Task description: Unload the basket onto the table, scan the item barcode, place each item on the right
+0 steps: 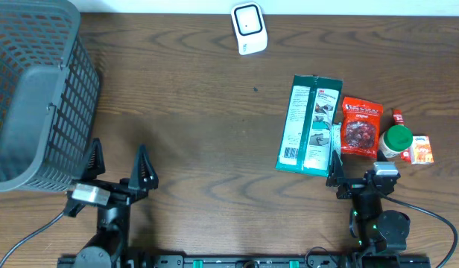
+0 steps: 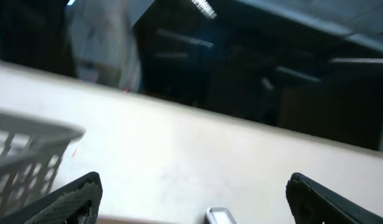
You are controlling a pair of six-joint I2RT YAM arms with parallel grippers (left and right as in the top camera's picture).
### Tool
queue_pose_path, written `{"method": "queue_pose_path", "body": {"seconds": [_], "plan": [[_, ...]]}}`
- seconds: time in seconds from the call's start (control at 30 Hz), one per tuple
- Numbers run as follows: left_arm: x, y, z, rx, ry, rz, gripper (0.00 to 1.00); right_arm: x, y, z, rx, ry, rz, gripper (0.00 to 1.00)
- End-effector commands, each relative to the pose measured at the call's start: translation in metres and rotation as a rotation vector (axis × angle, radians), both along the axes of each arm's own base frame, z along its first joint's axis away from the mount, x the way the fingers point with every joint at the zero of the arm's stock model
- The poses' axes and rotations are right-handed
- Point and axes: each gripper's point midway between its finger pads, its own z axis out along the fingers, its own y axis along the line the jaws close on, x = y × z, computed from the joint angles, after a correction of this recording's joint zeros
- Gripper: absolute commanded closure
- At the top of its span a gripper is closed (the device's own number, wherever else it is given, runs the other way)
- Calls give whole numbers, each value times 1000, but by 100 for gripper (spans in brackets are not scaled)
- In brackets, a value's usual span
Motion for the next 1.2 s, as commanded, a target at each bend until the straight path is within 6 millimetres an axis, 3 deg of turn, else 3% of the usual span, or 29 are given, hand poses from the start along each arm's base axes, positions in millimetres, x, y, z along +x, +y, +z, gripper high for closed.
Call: {"method": "queue_pose_path", "body": {"seconds": [0.0,0.13,0.33,0.5,0.63,0.77,1.17], "plan": [[6,13,-15,-46,28,58,5,0,-4,0,9,0,-19,1],[15,15,-37,-51,112,70,5,0,-4,0,9,0,-19,1],[28,16,-87,-54,323,81,5,0,-4,0,9,0,-19,1],[30,17,-127,-43,484,91,5,0,-4,0,9,0,-19,1],[29,15,-147,18,561,92,5,0,-4,0,9,0,-19,1],[27,9,-157,114,596,73,5,0,-4,0,9,0,-19,1],[27,8,-157,166,592,78,5,0,-4,0,9,0,-19,1]]}}
